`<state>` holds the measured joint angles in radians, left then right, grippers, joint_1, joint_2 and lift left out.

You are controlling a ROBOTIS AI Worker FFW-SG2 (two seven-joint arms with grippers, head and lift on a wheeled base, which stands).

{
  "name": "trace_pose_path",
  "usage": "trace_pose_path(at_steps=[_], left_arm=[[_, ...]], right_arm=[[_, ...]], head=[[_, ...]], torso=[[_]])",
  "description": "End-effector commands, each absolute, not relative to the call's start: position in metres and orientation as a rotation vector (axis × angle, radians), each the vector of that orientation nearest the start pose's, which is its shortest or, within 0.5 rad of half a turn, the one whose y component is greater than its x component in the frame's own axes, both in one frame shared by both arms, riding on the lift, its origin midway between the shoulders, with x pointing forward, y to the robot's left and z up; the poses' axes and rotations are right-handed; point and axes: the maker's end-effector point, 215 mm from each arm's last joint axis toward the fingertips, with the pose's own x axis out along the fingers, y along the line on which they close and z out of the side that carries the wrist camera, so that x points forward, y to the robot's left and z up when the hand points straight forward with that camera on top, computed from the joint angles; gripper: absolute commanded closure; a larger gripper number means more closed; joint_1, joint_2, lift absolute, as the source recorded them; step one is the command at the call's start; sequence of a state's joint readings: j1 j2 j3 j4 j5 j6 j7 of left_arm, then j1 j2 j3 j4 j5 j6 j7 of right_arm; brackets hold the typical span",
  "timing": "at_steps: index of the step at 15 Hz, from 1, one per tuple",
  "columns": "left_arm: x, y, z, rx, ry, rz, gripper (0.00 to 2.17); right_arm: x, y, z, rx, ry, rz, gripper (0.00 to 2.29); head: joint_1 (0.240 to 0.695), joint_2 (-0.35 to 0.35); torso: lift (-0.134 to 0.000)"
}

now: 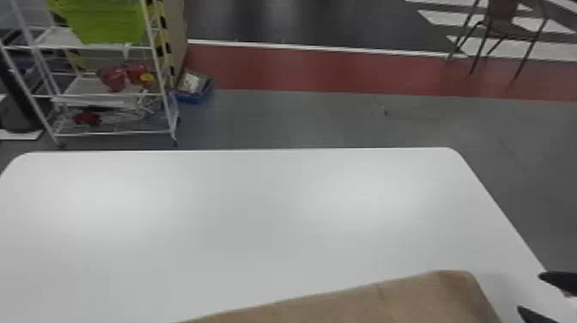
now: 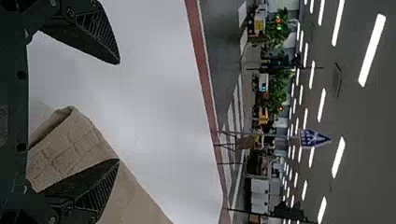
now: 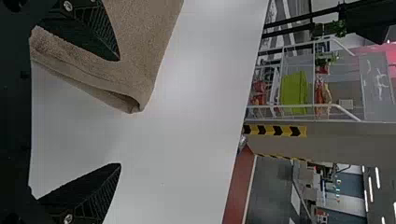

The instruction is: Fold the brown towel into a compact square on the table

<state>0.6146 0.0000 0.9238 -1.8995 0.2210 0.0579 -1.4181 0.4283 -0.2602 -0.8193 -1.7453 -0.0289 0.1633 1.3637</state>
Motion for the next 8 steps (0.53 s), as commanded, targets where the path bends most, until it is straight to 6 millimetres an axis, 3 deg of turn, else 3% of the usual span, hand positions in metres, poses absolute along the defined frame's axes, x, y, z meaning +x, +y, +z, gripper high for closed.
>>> trace_pose_path(at_steps=[1,8], left_arm=[[0.222,0.420,-0.406,-0.157,0.420,-0.492,0.20],[0.207,0.423,-0.445,-0.094,0.603,-0.416,0.21]], right_arm=[[0.308,-0.468,-0.404,-0.129,0.458,0.599,0.08],[0.305,-0.475,-0.411,-0.136,0.462,0.599,0.08]], head=[[0.695,-0.113],[0.695,-0.120]], torso=[[-0.122],[-0.122]])
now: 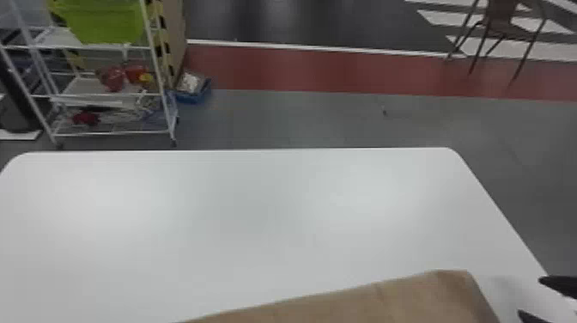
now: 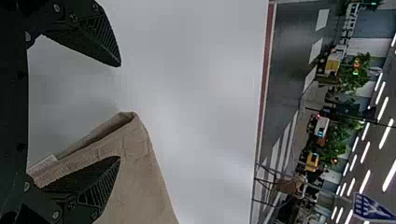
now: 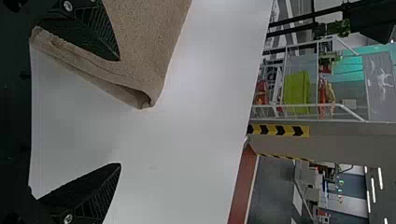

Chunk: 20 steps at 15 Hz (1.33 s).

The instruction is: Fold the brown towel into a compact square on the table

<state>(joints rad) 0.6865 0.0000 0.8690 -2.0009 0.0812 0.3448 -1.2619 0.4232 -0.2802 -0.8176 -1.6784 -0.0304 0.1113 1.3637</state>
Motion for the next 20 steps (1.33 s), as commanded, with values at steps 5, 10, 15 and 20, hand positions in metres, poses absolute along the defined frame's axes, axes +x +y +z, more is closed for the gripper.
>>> trace_pose_path(at_steps=[5,10,15,20], left_arm=[[0.192,0.421,-0.456,-0.125,0.679,-0.399,0.21],[0.187,0.411,-0.464,-0.146,0.716,-0.412,0.21],[0.186,0.400,-0.475,-0.144,0.743,-0.426,0.21],[0.184,0.385,-0.480,-0.167,0.763,-0.459,0.63]], right_arm=[[0.305,-0.477,-0.411,-0.137,0.464,0.597,0.08],[0.304,-0.479,-0.413,-0.136,0.468,0.596,0.08],[0.303,-0.484,-0.412,-0.138,0.463,0.593,0.08],[0.305,-0.485,-0.411,-0.144,0.462,0.593,0.08]], head=[[0.695,-0.127],[0.695,-0.154],[0.695,-0.184],[0.695,-0.227]], torso=[[-0.122],[-0.122],[-0.122],[-0.122]])
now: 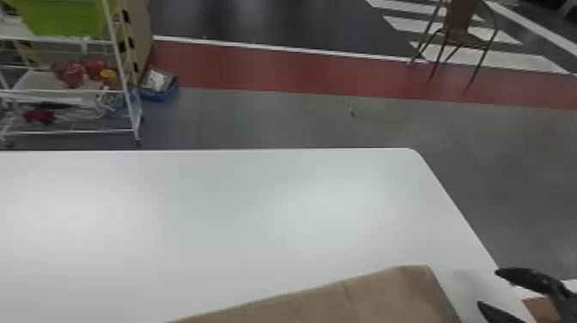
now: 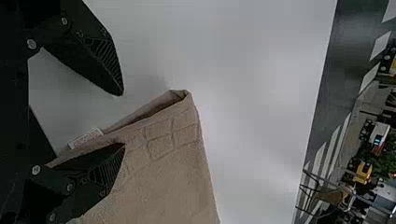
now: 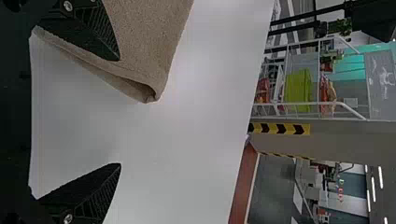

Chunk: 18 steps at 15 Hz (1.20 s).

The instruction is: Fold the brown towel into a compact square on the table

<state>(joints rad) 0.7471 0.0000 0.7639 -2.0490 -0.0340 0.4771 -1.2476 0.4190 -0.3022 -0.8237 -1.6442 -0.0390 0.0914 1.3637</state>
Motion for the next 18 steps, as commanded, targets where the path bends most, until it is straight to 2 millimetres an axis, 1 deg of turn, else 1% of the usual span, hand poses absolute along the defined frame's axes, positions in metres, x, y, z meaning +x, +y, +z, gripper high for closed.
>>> trace_pose_path(at_steps=[1,2,3,4,5,7,8,9,10,11,13,14,16,17,18], left_arm=[[0.182,0.382,-0.480,-0.173,0.768,-0.466,0.64],[0.183,0.379,-0.479,-0.170,0.767,-0.475,0.64],[0.182,0.374,-0.481,-0.166,0.780,-0.489,0.80],[0.182,0.373,-0.481,-0.159,0.784,-0.495,1.18],[0.183,0.372,-0.480,-0.158,0.782,-0.499,1.37],[0.186,0.373,-0.476,-0.145,0.775,-0.499,1.38],[0.188,0.376,-0.471,-0.127,0.773,-0.493,1.73],[0.191,0.381,-0.466,-0.105,0.770,-0.483,1.82],[0.194,0.387,-0.460,-0.089,0.764,-0.472,1.82],[0.198,0.391,-0.454,-0.076,0.754,-0.467,1.82],[0.207,0.410,-0.439,-0.050,0.731,-0.427,1.83],[0.211,0.417,-0.435,-0.053,0.728,-0.406,1.83],[0.223,0.435,-0.422,-0.049,0.704,-0.364,1.83],[0.229,0.442,-0.418,-0.050,0.701,-0.343,1.83],[0.235,0.449,-0.413,-0.033,0.692,-0.323,1.83]], right_arm=[[0.305,-0.485,-0.412,-0.144,0.463,0.594,0.08],[0.305,-0.486,-0.411,-0.154,0.458,0.596,0.08],[0.305,-0.485,-0.412,-0.156,0.459,0.600,0.08],[0.306,-0.486,-0.413,-0.155,0.461,0.600,0.08],[0.306,-0.486,-0.413,-0.156,0.459,0.600,0.08],[0.306,-0.486,-0.415,-0.155,0.458,0.601,0.08],[0.307,-0.486,-0.415,-0.155,0.457,0.602,0.08],[0.308,-0.486,-0.415,-0.155,0.455,0.604,0.08],[0.308,-0.486,-0.415,-0.157,0.453,0.604,0.08],[0.309,-0.485,-0.415,-0.160,0.450,0.606,0.08],[0.311,-0.485,-0.414,-0.162,0.449,0.607,0.08],[0.312,-0.485,-0.414,-0.163,0.447,0.607,0.08],[0.313,-0.484,-0.413,-0.165,0.447,0.608,0.08],[0.313,-0.484,-0.414,-0.166,0.450,0.609,0.08],[0.313,-0.484,-0.414,-0.166,0.450,0.608,0.08]], head=[[0.695,-0.233],[0.695,-0.247],[0.695,-0.255],[0.695,-0.261],[0.695,-0.269],[0.695,-0.281],[0.695,-0.285],[0.695,-0.284],[0.695,-0.281],[0.695,-0.263],[0.695,-0.239],[0.695,-0.222],[0.695,-0.189],[0.695,-0.150],[0.695,-0.130]], torso=[[-0.122],[-0.122],[-0.122],[-0.122],[-0.122],[-0.122],[-0.122],[-0.122],[-0.122],[-0.122],[-0.122],[-0.122],[-0.122],[-0.122],[-0.122]])
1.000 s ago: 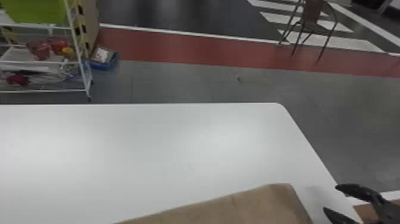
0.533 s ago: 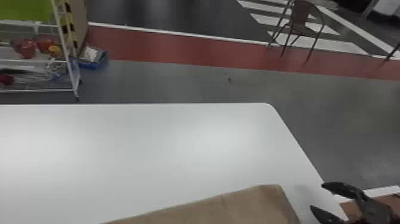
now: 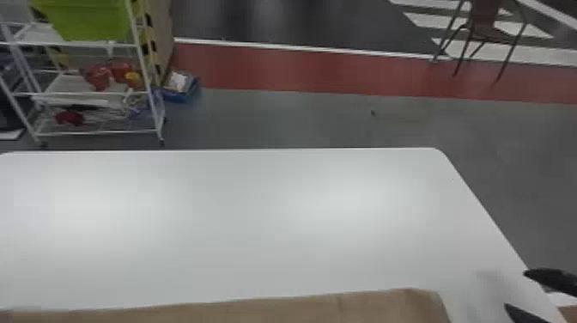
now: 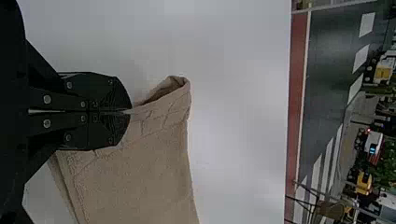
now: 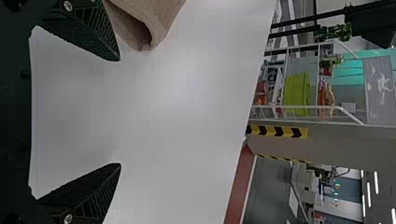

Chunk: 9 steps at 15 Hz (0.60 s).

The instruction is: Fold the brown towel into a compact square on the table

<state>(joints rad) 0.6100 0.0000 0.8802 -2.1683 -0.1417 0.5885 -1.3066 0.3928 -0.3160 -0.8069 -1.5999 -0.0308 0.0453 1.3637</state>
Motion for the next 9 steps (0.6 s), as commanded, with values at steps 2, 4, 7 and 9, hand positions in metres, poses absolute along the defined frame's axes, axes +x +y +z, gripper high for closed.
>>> trace_pose_path(at_steps=[2,4,7,9], left_arm=[[0.247,0.460,-0.410,-0.034,0.686,-0.291,1.83],[0.254,0.469,-0.408,-0.066,0.687,-0.248,1.83],[0.255,0.440,-0.385,-0.169,0.683,-0.293,1.83],[0.253,0.393,-0.362,-0.286,0.673,-0.382,1.83]], right_arm=[[0.312,-0.486,-0.414,-0.168,0.452,0.606,0.08],[0.313,-0.487,-0.413,-0.171,0.453,0.605,0.08],[0.312,-0.490,-0.412,-0.174,0.454,0.601,0.08],[0.313,-0.490,-0.412,-0.179,0.457,0.609,0.08]], head=[[0.695,-0.097],[0.695,-0.062],[0.695,-0.044],[0.695,-0.093]], torso=[[-0.122],[-0.122],[-0.122],[-0.122]])
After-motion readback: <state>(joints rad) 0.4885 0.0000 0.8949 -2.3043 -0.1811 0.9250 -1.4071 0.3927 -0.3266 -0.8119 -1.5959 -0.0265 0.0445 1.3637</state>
